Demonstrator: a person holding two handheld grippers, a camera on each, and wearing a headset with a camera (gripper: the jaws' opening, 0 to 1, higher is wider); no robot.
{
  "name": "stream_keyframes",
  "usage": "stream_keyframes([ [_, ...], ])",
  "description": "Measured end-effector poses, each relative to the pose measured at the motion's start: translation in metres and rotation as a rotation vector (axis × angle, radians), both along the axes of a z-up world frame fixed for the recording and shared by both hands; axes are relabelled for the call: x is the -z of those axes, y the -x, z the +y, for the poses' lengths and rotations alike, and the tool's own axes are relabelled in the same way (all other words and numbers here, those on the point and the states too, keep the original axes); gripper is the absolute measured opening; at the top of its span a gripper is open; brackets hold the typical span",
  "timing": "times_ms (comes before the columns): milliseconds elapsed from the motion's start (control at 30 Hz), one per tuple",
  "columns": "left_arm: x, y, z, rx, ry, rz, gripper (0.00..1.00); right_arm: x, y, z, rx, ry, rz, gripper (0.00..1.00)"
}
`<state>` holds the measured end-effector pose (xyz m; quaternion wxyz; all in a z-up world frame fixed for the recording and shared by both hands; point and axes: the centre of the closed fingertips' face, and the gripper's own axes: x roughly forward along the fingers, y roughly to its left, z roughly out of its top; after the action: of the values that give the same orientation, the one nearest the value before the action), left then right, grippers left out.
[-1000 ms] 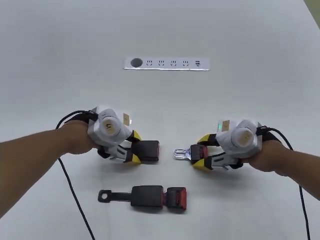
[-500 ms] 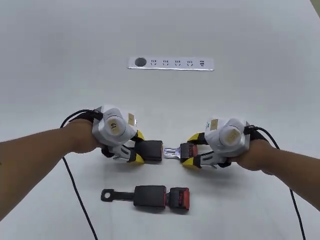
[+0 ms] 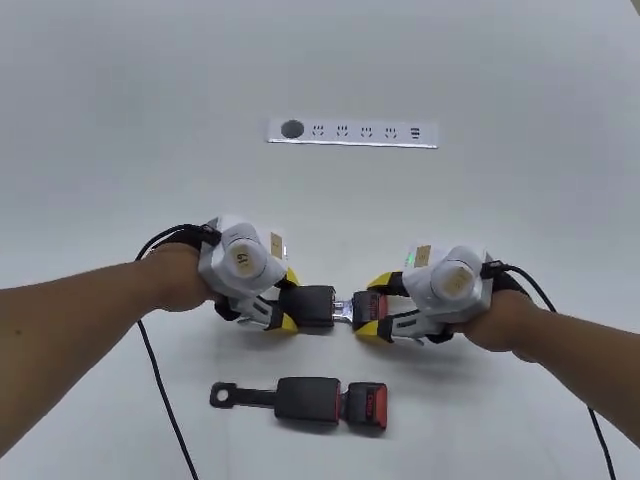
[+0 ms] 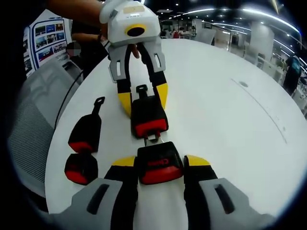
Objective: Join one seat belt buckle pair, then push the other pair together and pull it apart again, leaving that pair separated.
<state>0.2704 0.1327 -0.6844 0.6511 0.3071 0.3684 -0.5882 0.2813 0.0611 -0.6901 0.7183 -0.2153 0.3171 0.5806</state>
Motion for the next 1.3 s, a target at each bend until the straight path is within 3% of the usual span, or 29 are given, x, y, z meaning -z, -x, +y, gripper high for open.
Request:
stream_keyframes([
  [767, 0.004, -0.002, 0.002, 0.051, -0.024, -0.003, 0.32, 0.000, 0.004, 0.022, -0.004, 0.030, 0.012, 0.34],
  [1300, 0.006, -0.002, 0.003, 0.072, -0.040, -0.003, 0.33, 0.000, 0.005, 0.023, -0.012, 0.046, 0.007, 0.34],
])
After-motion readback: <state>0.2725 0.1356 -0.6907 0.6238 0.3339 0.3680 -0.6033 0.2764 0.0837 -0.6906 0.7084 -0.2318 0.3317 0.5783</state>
